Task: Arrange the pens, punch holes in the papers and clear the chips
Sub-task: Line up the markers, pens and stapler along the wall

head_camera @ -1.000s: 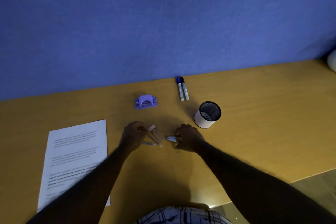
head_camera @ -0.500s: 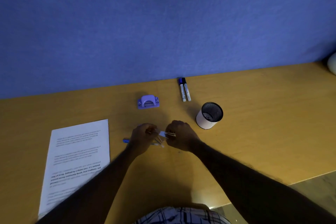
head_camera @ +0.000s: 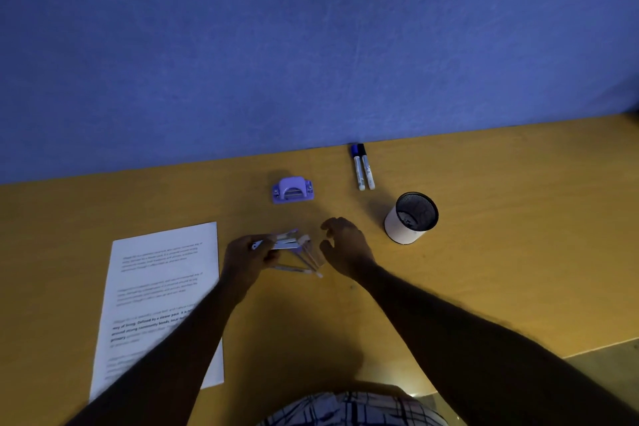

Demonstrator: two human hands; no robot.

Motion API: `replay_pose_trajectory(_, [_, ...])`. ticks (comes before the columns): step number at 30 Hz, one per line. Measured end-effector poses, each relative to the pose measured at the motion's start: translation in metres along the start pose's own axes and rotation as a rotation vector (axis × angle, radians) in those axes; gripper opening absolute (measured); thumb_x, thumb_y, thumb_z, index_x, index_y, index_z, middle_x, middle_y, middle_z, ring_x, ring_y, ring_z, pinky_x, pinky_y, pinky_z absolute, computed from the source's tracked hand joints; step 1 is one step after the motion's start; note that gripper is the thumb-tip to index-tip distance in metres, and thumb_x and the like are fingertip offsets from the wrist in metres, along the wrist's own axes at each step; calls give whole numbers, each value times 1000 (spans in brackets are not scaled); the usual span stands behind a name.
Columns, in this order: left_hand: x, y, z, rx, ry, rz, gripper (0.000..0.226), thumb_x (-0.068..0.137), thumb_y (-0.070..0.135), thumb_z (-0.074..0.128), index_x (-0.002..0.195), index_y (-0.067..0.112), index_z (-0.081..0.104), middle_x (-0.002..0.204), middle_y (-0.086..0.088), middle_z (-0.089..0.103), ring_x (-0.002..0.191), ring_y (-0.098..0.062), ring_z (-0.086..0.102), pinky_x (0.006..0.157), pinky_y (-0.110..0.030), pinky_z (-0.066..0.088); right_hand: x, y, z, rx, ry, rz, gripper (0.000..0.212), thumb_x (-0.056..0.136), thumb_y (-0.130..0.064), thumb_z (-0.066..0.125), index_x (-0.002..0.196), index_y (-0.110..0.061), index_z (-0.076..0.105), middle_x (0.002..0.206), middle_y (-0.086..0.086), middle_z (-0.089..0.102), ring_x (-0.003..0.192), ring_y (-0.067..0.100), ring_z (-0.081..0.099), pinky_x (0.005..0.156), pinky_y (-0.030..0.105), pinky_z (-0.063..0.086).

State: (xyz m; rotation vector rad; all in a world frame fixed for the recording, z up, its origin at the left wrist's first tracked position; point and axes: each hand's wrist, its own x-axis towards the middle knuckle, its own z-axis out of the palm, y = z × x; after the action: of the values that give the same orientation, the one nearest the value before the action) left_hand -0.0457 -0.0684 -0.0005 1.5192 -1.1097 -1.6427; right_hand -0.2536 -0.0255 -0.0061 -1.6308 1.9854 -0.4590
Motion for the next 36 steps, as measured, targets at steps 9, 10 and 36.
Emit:
replay_pose_trajectory(9, [7,-1,-6,-83,64,-20,8,89,7,65,89,12,71,82,-8,73,72,-21,72,63,-23,59,14,-9,15,-2,-178,110,40,93,-47,52,105,-12,66,108,7,66,101,22,62,86,40,53])
replay_pose_trajectory(10, [7,-1,-5,-90,69,-18,7,89,8,66,89,12,72,81,-9,73,73,-23,72,64,-23,60,15,-10,16,-8,-197,114,39,93,-46,53,105,-12,67,107,6,67,100,22,63,87,41,54])
replay_pose_trajectory(36, [67,70,172,-230,-124,-29,16,94,23,60,97,27,74,85,2,71,77,-8,62,62,-24,47,81,22,-98,925,245,390,20,80,-30,76,79,-12,67,64,3,64,54,13,55,49,26,45])
